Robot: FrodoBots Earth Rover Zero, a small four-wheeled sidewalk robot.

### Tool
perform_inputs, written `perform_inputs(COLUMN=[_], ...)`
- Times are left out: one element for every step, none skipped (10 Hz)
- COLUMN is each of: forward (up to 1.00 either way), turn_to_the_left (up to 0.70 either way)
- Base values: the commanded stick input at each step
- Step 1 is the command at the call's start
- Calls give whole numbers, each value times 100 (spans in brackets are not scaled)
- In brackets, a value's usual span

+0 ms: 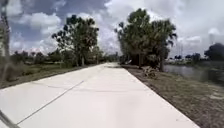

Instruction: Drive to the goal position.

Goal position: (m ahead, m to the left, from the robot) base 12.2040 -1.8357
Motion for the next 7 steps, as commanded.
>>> perform_inputs(forward=[85,85,85,85,85,85,85], turn_to_the_left=[0,0,0,0,0,8,25])
